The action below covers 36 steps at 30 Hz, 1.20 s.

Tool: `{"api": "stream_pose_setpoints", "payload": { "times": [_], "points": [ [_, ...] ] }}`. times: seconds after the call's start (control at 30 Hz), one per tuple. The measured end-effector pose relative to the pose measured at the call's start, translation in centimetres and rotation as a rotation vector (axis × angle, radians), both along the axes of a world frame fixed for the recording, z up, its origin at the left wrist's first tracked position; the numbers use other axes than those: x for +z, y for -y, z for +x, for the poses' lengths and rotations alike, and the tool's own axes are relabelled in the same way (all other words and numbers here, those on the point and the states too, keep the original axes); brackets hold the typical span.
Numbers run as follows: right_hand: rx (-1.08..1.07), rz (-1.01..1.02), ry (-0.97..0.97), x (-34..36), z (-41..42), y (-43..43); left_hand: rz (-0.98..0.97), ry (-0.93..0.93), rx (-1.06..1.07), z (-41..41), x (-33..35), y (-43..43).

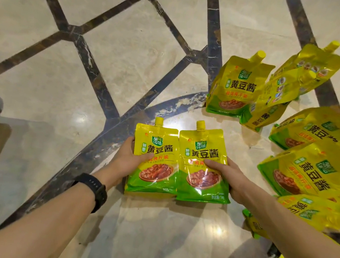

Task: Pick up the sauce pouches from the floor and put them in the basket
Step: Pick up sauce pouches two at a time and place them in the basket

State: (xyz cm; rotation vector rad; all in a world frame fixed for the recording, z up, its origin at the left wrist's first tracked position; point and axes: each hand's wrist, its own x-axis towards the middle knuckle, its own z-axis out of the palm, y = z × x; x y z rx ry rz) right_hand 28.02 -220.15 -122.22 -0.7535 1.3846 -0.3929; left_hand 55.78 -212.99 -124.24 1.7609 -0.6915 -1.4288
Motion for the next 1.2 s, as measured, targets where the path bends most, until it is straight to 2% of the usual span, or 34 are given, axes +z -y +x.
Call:
{"api": "stream_pose_setpoints", "payload": {
  "times": [0.1, 0.2, 0.3, 0.4, 0.6, 0.83, 1.2],
  "points": [
    [-0.073, 0.054, 0.067, -0.4, 0.1, -0.4, 0.010, -0.115, 0.008, 0.8, -0.3, -0.4],
    [-0.038, 0.080, 0.112, -0.6, -0.2, -0.9, 0.022, -0.212, -0.152, 1.5, 0.1, -0.7],
    [0.035, 0.034, 0.106, -0.7, -0.2, -1.0, -0.065, -0.128, -0.253, 0.9, 0.3, -0.7],
    [0.068, 0.009, 0.091, -0.9, -0.3, -0.9, -0.076, -0.114, -0.212, 0.8, -0.2, -0.7],
    [0.045, 0.109, 0.157, -0.5, -0.5, -0.5, -0.003, -0.304, -0.089, 0.3, -0.5, -0.7],
    [0.031, 0.027, 0.073, -0.9, -0.1, -1.1, -0.018, -0.210, -0.042, 0.0, -1.4, -1.0],
    [-0.011, 0.033, 0.126, 1.8, 0.0, -1.0, 0.000, -0.274, -0.054, 0.7, 1.0, -0.7]
  ]
}}
